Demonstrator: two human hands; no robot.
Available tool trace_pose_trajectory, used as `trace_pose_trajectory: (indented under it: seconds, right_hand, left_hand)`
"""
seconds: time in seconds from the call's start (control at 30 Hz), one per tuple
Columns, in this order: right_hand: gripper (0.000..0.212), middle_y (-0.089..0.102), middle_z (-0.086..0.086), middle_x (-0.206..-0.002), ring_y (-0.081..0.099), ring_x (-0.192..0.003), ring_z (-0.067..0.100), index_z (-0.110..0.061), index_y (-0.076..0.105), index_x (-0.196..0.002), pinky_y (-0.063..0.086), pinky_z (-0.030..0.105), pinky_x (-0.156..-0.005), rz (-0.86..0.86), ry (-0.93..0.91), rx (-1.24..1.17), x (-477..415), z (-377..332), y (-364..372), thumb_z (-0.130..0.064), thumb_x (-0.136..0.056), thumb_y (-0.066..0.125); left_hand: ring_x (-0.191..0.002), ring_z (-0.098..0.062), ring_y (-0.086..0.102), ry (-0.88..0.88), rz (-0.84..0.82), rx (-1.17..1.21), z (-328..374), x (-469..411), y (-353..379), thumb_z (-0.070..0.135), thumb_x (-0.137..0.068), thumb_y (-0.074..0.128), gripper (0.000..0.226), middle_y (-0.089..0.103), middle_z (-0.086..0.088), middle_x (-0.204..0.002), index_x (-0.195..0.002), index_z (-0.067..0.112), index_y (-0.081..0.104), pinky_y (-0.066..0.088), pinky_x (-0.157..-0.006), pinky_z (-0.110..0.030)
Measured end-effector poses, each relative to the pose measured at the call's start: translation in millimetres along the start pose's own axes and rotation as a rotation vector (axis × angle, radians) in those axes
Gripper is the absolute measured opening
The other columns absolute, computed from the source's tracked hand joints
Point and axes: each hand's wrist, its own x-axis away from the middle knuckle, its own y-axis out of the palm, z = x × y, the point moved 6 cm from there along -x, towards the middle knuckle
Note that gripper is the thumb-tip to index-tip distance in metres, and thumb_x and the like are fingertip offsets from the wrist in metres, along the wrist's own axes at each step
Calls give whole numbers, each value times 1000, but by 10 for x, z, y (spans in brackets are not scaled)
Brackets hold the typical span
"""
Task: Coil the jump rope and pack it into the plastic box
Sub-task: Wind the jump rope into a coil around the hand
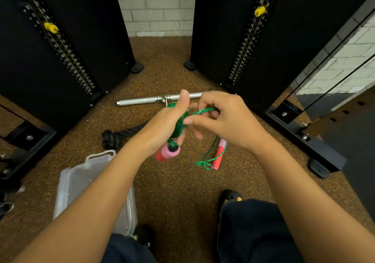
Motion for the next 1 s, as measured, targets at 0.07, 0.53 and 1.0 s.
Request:
trace_pose_trajectory:
  seconds: [0.07,0.53,1.0]
  right_hand:
    - [37,38,-14,-57,38,-53,2,-21,42,-62,29,14,-52,42,29,-52,-10,62,-78,-45,-70,69]
    - [30,50,-15,-64,48,-57,-16,-21,58,-83,35,4,-59,-253,175,12,25,241,247,-32,-98,35]
    - [12,45,-18,-70,45,-62,-1,-17,59,-89,35,13,-60,-309,-7,126,78,-4,345,-28,-92,52]
  left_hand:
    - [-51,-19,56,32,-173,124,39,14,139,76,-77,18,96,52,-15,-47,-92,-6,67,44,-93,-36]
    - [-110,-35,60,242,-426,1243,373,96,-58,18,-99,34,45,64,-24,-116,-135,-10,35,23,-111,-37]
    - [-115,4,49,85,182,67,28,-81,-126,24,-95,47,34,47,25,-125,-128,21,54,36,-103,-21]
